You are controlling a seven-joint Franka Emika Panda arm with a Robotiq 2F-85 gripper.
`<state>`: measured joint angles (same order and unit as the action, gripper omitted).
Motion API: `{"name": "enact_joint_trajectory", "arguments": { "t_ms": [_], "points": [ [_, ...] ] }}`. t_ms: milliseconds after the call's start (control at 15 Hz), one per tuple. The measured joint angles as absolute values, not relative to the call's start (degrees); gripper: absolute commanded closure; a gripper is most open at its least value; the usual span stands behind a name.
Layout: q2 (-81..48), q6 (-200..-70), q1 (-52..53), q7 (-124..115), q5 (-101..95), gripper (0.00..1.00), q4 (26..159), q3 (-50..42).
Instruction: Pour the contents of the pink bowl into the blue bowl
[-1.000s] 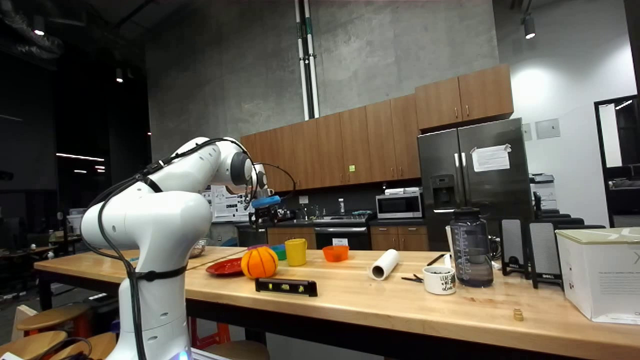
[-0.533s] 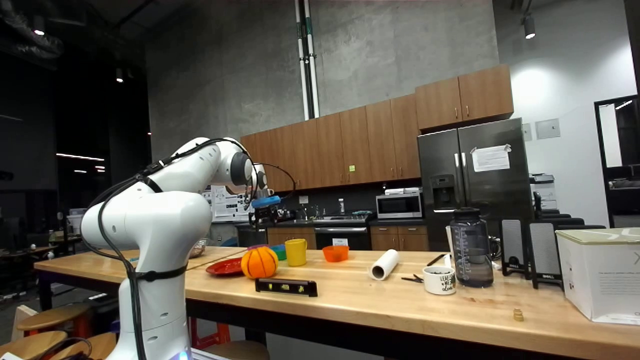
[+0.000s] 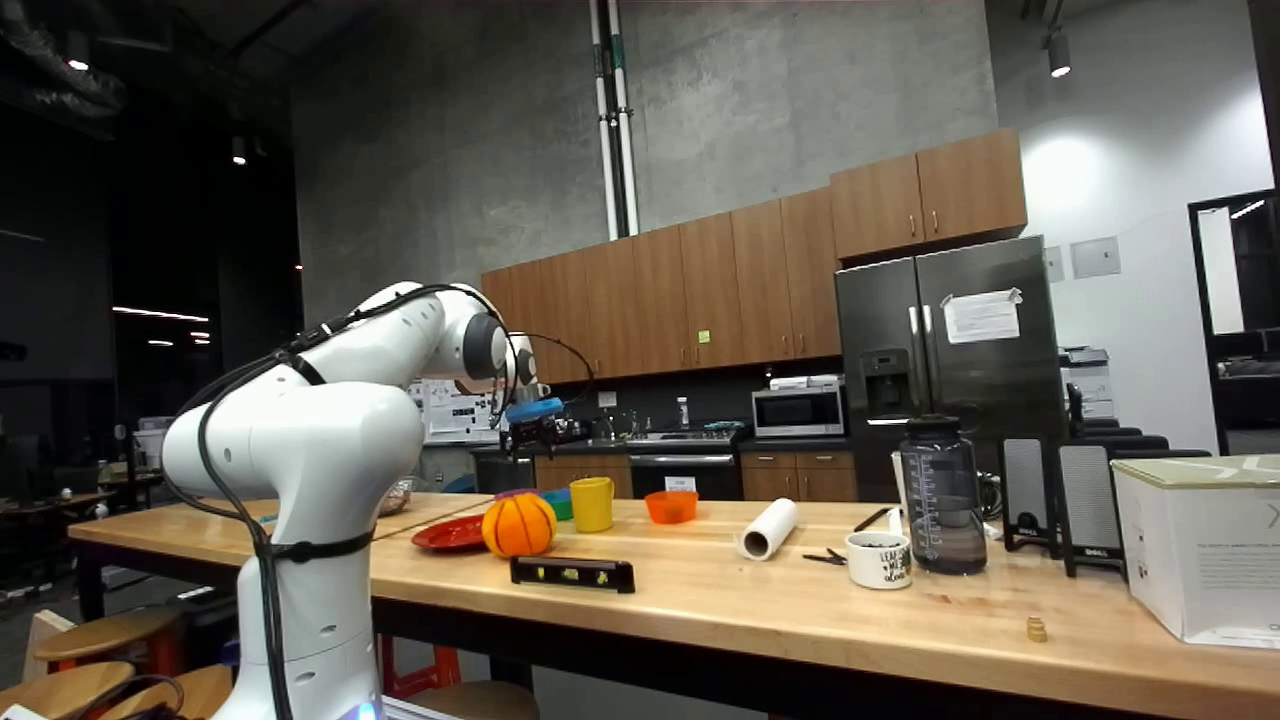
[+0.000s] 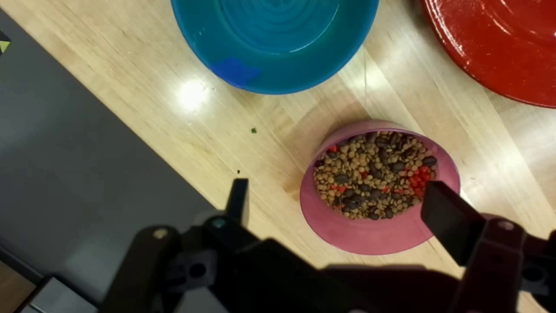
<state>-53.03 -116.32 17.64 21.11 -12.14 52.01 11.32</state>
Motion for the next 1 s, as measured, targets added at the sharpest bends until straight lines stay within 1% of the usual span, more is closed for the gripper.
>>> {"name": "enact_joint_trajectory", "arguments": {
  "t_ms": [733,800,867,933,1000],
  "points": [
    [-61.34,-116.04,18.78,22.83,-12.05,0.0,44.93,12.44],
    [-61.95,-116.04,19.01,22.85,-12.05,0.02,44.45,12.44],
    [-62.6,-116.04,19.23,22.87,-12.06,0.27,43.97,12.44],
    [-63.25,-116.04,19.43,22.9,-12.09,0.27,43.46,12.43],
    [-63.85,-116.04,19.59,22.92,-12.09,0.29,43.03,12.42]
  ]
}}
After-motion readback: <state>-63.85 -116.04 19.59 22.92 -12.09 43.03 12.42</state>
